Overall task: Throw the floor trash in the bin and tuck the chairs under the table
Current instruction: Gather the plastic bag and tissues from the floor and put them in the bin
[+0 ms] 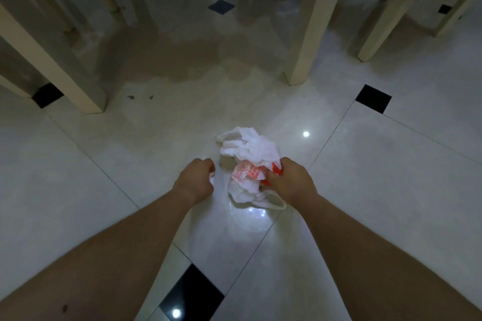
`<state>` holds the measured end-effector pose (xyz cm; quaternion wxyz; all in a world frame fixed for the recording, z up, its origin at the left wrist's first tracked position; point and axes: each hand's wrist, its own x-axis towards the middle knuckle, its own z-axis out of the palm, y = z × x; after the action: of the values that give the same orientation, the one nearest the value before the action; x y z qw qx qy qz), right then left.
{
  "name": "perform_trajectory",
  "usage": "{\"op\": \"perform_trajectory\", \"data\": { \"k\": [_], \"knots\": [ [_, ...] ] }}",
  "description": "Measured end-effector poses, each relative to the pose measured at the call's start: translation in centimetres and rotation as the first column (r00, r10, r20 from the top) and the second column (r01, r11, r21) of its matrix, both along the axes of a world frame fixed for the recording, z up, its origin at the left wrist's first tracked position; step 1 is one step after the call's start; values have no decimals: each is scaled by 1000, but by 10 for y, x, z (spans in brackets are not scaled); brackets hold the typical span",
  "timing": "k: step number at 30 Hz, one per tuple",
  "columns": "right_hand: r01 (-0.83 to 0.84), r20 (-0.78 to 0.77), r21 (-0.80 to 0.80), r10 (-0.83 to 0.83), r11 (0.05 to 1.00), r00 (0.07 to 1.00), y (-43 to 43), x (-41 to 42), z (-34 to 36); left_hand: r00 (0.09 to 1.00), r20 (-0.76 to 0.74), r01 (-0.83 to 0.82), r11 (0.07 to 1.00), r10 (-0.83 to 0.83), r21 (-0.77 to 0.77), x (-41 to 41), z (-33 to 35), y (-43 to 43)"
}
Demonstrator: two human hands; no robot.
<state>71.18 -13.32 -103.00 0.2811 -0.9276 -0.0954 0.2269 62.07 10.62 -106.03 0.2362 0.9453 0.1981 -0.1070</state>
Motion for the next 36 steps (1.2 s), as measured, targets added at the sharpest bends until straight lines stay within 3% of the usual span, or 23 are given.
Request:
{"op": "perform_trajectory", "data": {
  "k": [6, 12, 18, 25, 36],
  "knots": [
    [20, 21, 3, -20, 1000, 1000, 1, -18, 23, 998, 65, -10, 998, 14, -64, -12, 33, -2],
    [28, 58, 1, -28, 1000, 998, 7, -26, 104, 995, 87, -31, 994, 40, -102, -29, 117, 6],
    [13, 68, 28, -15, 1000, 998, 25, -47, 233, 988, 127, -74, 991, 88, -111, -59, 243, 20],
    [-58, 61, 104, 52, 993, 997, 55, -84, 419, 977, 138, -149, 984, 162, -95, -107, 437, 47],
    [-238, 19, 182, 238, 954, 971, 129, -164, 673, 931, 182, -305, 948, 316, -87, -227, 694, 94]
  ]
}}
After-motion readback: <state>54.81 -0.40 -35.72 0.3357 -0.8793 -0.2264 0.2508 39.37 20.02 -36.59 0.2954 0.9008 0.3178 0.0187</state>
